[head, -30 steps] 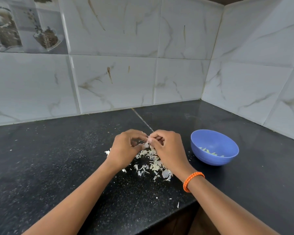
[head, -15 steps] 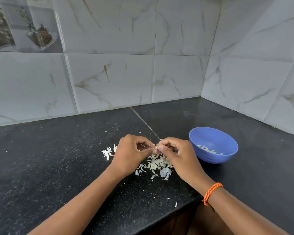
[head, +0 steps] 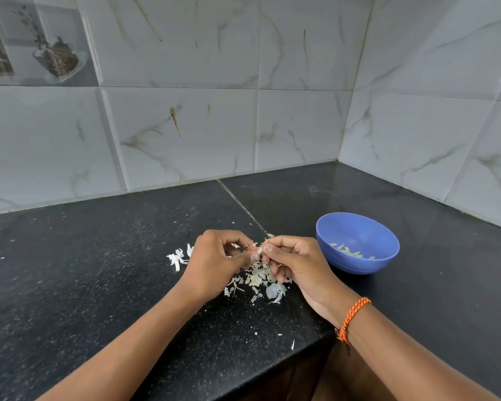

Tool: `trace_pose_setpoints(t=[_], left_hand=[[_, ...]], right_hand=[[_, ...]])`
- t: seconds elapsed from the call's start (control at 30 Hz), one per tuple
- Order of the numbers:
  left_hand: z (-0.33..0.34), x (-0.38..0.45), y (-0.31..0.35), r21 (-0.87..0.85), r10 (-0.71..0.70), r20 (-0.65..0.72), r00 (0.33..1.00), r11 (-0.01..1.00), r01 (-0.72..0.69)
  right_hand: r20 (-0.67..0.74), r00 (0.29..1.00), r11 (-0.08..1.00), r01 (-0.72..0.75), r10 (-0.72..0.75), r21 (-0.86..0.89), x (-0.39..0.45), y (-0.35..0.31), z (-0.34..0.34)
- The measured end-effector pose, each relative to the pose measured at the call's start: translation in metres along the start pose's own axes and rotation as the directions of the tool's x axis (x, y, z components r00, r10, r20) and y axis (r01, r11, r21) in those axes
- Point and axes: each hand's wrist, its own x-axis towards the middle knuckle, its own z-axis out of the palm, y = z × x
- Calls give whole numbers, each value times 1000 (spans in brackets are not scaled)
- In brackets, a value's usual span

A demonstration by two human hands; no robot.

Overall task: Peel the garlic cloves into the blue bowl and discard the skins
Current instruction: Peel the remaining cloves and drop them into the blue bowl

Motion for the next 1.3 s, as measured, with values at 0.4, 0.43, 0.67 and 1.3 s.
trace_pose_setpoints(t=[0.4,0.43,0.67,1.3], left_hand=[[5,-5,17,84,-18,-115,993,996,27],[5,-5,17,95,-23,-120,993,995,34],[10,-5,16,129,-32,-152,988,990,52],[14,-7,15,32,-16,-204,979,999,23]], right_hand=[[-162,926,889,261,-340,-377,-9,0,16],[-190,915,878,259,-357,-402,-10,1,17],[-218,812,732,326,-541,-599,-8,7,21],[4,695,438,458,-719,-774,-16,7,31]])
